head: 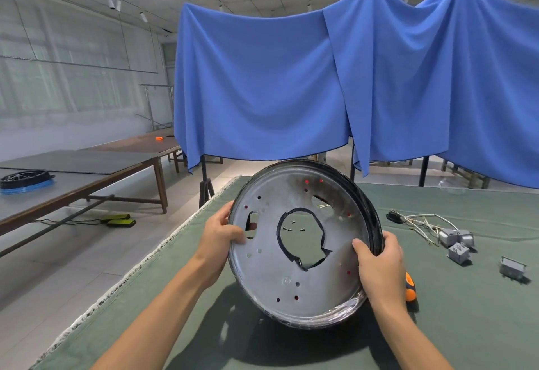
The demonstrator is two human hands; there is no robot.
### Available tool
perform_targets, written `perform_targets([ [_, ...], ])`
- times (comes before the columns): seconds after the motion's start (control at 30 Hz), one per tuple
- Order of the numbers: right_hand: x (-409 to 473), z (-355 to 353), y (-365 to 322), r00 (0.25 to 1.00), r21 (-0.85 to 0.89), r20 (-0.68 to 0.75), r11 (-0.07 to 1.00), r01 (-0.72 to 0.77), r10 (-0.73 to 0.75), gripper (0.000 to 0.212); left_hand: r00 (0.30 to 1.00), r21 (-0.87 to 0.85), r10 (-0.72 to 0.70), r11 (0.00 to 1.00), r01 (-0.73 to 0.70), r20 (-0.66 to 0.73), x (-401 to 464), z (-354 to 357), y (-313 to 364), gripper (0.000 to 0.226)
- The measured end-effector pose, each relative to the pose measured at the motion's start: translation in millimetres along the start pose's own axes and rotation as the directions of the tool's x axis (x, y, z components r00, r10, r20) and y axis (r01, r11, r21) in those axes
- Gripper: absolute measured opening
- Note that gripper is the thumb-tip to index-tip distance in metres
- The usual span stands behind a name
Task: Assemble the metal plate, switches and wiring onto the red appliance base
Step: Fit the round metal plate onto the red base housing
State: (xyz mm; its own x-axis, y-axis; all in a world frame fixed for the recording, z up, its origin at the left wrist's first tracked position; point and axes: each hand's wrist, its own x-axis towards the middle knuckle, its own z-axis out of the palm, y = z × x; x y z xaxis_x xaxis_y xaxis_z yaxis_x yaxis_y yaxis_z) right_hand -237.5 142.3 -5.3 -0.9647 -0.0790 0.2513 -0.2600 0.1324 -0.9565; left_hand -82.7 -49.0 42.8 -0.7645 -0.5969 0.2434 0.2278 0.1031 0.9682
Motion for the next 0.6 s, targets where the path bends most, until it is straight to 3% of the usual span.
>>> perform_targets([
  [0.2,10.0,-9.3,0.1,0.996,0.111,0.083,0.994,0.017,-0.026,0.024,0.995,0.122,-0.071,0.991,0.062,0.071,1.9,-5.6,10.7,0.057],
  [0.3,11.9,-11.9,0.5,0.991,0.155,0.121,0.987,0.038,-0.058,0.004,0.995,0.151,-0.072,0.987,0.061,0.068,3.0,-3.3,13.7,0.066],
  [0.5,8.4,-13.5,-1.0,0.992,0.124,0.070,0.987,0.098,-0.107,0.016,0.991,0.173,-0.115,0.980,0.101,0.070,3.1,-1.7,12.0,0.072],
  [0.6,9.0,-13.7,-0.7,0.995,0.076,0.030,0.993,0.092,-0.095,0.027,0.998,0.191,-0.059,0.980,0.054,0.024,-0.9,4.7,8.5,0.054],
])
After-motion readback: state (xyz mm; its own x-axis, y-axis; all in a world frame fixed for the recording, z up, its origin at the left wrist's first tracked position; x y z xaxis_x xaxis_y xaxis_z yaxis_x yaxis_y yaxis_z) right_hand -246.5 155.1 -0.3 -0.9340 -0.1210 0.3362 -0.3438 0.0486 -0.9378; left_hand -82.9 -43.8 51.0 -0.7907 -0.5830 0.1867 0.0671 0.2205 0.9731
